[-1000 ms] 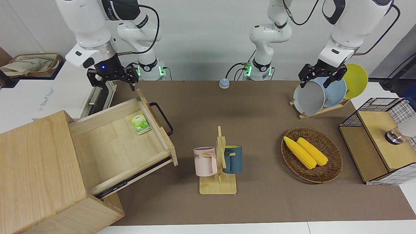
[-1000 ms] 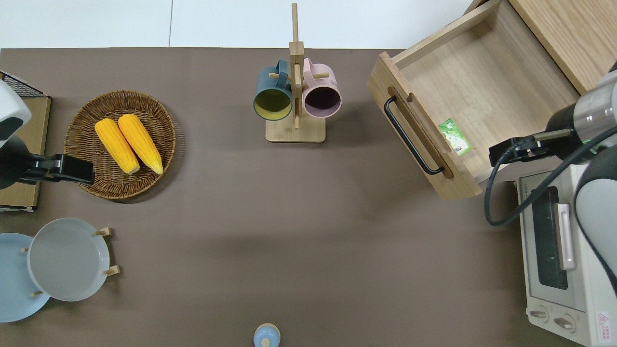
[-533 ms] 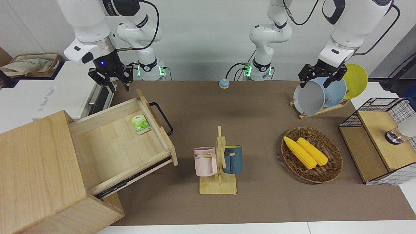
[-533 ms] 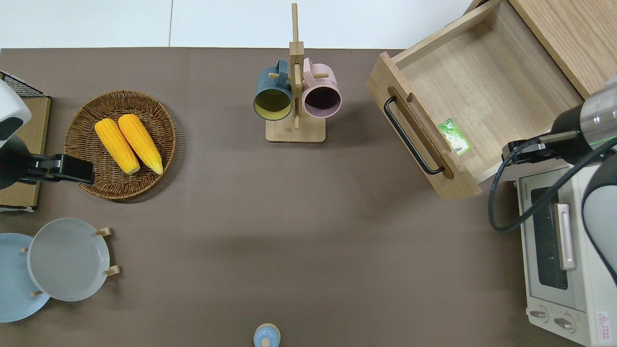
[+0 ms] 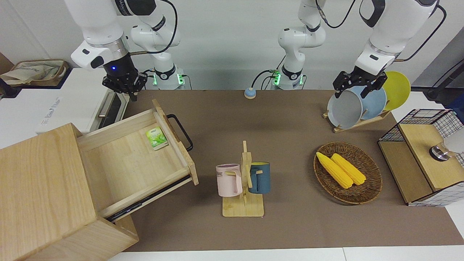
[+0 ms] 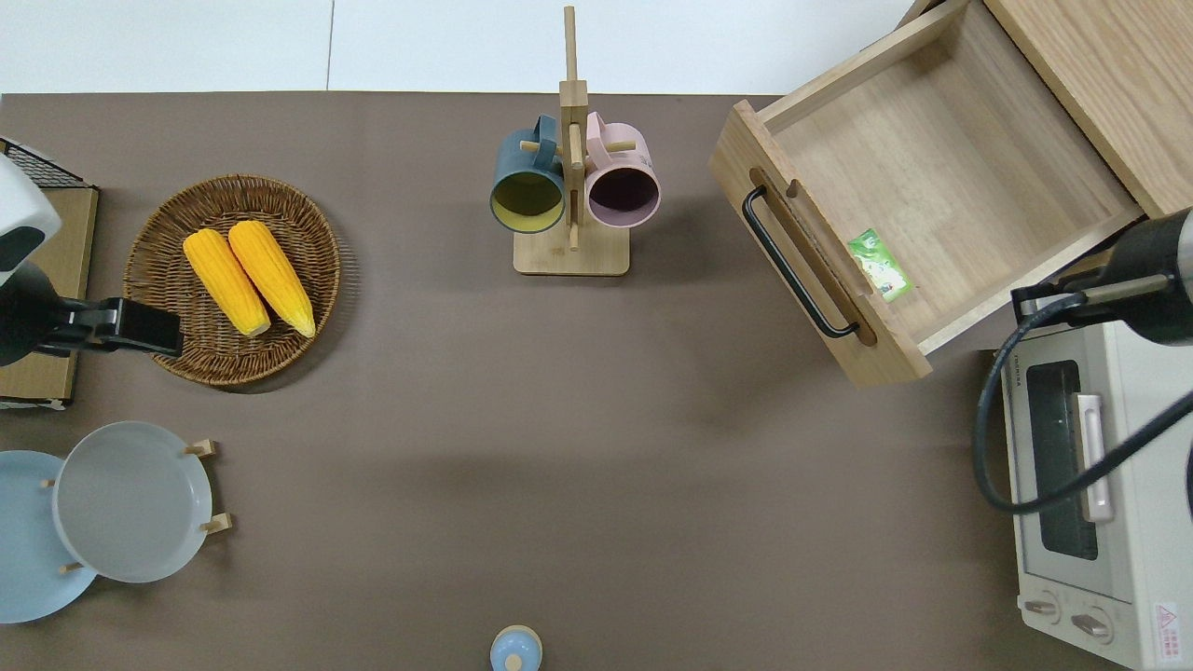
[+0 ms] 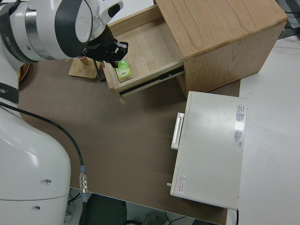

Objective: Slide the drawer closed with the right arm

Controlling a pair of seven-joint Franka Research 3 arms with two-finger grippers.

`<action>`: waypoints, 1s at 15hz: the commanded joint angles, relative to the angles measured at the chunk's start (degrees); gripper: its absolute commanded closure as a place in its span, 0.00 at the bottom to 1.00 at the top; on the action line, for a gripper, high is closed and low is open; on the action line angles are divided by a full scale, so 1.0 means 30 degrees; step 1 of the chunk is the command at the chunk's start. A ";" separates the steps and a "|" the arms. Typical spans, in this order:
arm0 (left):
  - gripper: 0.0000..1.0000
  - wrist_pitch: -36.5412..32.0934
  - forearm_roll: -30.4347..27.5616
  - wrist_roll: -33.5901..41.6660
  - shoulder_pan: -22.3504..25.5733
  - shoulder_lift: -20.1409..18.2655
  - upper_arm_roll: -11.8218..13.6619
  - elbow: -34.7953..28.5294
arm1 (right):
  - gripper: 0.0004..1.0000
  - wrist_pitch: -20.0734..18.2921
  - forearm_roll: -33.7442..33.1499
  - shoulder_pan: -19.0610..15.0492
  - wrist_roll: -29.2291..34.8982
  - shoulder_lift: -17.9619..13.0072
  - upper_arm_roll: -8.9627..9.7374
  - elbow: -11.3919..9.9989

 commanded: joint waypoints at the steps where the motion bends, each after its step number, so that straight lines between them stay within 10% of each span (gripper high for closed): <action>1: 0.01 -0.0375 0.0328 0.0185 0.0073 0.0217 -0.0122 0.0496 | 1.00 -0.0195 -0.0895 0.2006 0.2539 -0.0464 -0.0037 -0.0171; 10: 0.01 -0.0375 0.0328 0.0185 0.0073 0.0217 -0.0122 0.0496 | 1.00 0.1064 -0.1245 0.6929 1.4019 0.1552 0.0022 -0.0024; 15: 0.01 -0.0375 0.0328 0.0185 0.0073 0.0217 -0.0122 0.0496 | 1.00 0.1561 -0.0896 0.7168 1.9324 0.2786 -0.0007 -0.0286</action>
